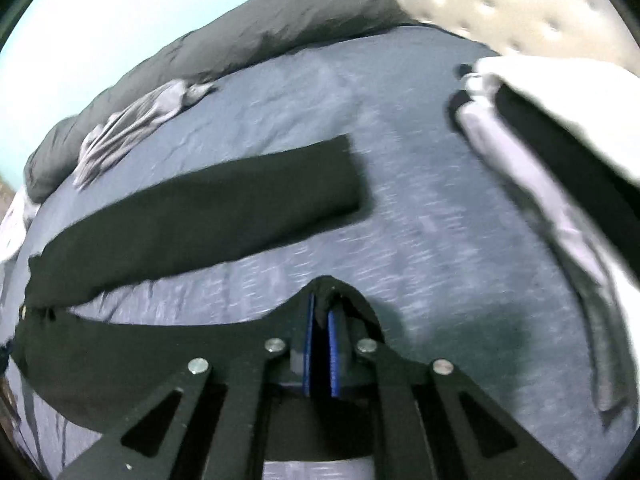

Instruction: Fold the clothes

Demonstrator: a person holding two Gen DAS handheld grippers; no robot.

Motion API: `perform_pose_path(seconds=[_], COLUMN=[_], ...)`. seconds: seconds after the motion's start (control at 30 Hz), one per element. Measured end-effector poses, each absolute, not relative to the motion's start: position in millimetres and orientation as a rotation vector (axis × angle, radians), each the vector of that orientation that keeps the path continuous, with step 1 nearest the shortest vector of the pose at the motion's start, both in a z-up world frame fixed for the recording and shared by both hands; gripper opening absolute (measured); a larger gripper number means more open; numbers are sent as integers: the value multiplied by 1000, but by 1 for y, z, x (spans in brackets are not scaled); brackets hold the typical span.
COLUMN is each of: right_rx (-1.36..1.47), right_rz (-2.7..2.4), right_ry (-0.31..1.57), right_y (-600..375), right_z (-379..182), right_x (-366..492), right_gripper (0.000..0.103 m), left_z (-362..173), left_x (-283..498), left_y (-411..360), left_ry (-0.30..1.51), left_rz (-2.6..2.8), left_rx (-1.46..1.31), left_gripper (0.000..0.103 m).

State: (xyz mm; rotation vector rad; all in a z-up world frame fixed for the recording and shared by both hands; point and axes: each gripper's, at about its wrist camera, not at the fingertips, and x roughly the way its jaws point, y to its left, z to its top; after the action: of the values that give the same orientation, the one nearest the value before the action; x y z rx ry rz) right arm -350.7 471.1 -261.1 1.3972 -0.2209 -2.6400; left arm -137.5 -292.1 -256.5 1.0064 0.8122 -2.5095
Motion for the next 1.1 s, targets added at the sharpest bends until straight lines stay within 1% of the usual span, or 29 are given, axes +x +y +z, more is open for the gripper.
perform_pose_path(seconds=[0.17, 0.3, 0.37, 0.4, 0.43, 0.47, 0.53, 0.67, 0.7, 0.73, 0.77, 1.1], right_rx=[1505, 1578, 1554, 1534, 1521, 1517, 1513, 1516, 1523, 1532, 1541, 1520], right_rz=[-2618, -2610, -2639, -2662, -2678, -2687, -2694, -2652, -2629, -2608, -2593, -2597], right_ry=[-210, -277, -272, -263, -270, -301, -367, -457, -491, -516, -528, -650], right_y=[470, 471, 469, 470, 474, 479, 489, 495, 495, 495, 493, 491], right_z=[-277, -293, -289, -285, -283, -280, -279, -282, -285, -288, -291, -303], right_x=[-355, -363, -362, -359, -356, -353, -344, -325, -321, -319, -316, -298], right_gripper=[6, 7, 18, 21, 27, 32, 34, 34, 38, 45, 48, 49], left_z=[-259, -262, -263, -263, -264, -264, -263, -263, -263, -262, -262, -263], left_x=[-138, -138, -138, -139, -139, -139, -139, -139, -138, -138, -138, -142], left_y=[-294, -294, -296, -297, -297, -298, -297, -295, -295, -294, -293, -288], left_ry=[813, 815, 822, 825, 827, 830, 830, 830, 831, 831, 832, 835], left_rz=[-2502, -2500, -2495, -2494, -2493, -2492, -2493, -2500, -2501, -2503, -2505, -2512], left_rx=[1018, 1031, 1033, 1034, 1034, 1033, 1034, 1037, 1037, 1037, 1037, 1049], left_gripper=[20, 20, 20, 20, 20, 20, 20, 20, 20, 20, 20, 20])
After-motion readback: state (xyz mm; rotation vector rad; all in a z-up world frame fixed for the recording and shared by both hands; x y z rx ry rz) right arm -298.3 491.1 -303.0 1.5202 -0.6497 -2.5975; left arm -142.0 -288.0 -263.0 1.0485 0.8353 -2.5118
